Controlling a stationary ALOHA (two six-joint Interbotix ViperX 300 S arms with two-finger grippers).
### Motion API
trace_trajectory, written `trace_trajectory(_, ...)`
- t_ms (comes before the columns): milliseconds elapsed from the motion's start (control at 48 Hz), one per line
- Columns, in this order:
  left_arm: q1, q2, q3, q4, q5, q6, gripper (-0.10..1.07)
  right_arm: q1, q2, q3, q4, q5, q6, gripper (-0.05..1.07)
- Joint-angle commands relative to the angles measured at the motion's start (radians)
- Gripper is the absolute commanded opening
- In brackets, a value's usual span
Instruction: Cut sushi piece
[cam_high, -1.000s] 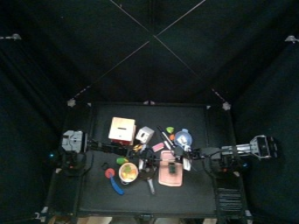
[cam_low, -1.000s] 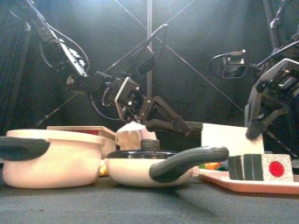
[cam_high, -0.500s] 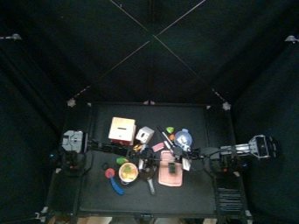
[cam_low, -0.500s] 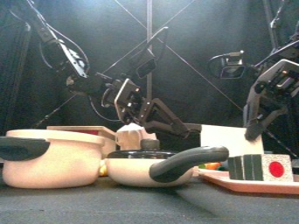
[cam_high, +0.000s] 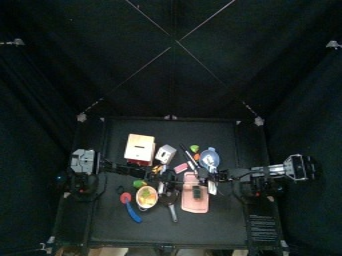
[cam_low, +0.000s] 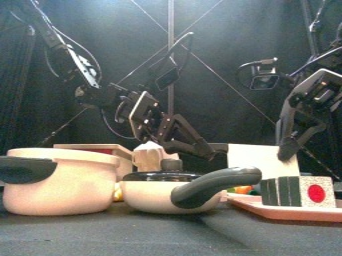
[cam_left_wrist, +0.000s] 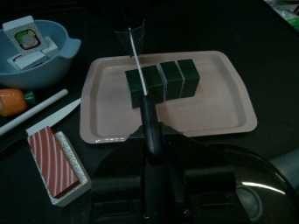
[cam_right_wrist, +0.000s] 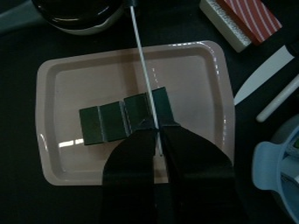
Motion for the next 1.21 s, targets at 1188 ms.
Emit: trace_trajectory(1188, -0.048, -0.014, -0.02, 0.005, 0.041, 0.005, 0.42, 0.009, 0.029, 0.044, 0.008, -0.035, -0.002, 0.31)
